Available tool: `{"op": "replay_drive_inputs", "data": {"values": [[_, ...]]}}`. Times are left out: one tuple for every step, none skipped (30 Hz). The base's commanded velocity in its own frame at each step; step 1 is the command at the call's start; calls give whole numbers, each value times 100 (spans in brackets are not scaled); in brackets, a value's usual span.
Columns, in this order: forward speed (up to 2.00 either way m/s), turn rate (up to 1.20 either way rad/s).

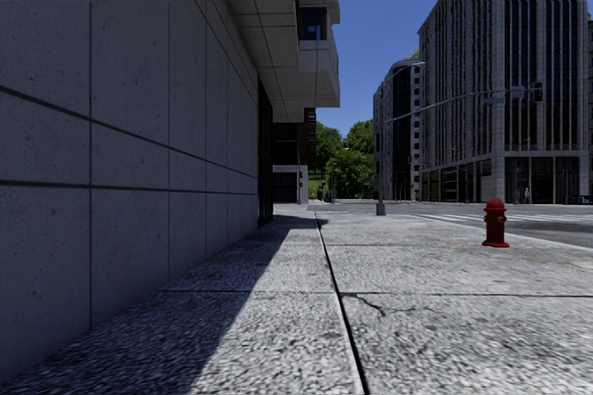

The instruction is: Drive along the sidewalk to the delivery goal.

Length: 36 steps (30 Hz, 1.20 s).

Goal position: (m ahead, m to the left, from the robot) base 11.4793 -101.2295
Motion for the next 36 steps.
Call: {"op": "replay_drive_inputs", "data": {"values": [[200, 0], [200, 0], [200, 0], [200, 0], [200, 0], [200, 0], [200, 0], [200, 0], [200, 0], [200, 0], [200, 0], [200, 0], [200, 0], [200, 0], [200, 0], [200, 0], [200, 0], [200, 0], [200, 0], [200, 0], [200, 0], [200, 0], [200, 0], [200, 0], [200, 0], [200, 0], [200, 0], [200, 0], [200, 0], [200, 0], [200, 0], [200, 0], [200, 0], [200, 0], [200, 0], [200, 0]]}}
